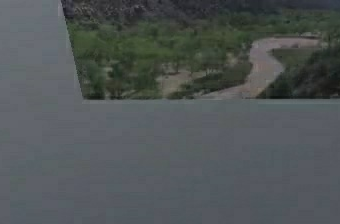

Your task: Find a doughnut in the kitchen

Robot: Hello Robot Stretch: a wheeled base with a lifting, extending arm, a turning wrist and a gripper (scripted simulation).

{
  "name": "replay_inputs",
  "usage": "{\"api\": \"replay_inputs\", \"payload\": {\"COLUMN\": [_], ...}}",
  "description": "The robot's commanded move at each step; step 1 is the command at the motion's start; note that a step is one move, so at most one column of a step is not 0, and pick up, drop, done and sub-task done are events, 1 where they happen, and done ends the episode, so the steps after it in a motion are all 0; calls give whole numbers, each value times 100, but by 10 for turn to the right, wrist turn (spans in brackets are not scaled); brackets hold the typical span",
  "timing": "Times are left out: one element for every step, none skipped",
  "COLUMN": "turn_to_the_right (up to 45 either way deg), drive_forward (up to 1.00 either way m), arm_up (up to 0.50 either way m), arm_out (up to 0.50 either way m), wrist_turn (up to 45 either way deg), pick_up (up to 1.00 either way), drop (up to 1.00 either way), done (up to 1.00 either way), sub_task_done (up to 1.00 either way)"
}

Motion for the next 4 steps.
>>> {"api": "replay_inputs", "payload": {"turn_to_the_right": [-450, -450, 0, 240], "drive_forward": [0, 0, 45, 0], "arm_up": [0, 0, 0, 0], "arm_out": [0, 0, 0, 0], "wrist_turn": [0, 0, 0, 0], "pick_up": [0, 0, 0, 0], "drop": [0, 0, 0, 0], "done": [0, 0, 0, 0], "sub_task_done": [0, 0, 0, 0]}}
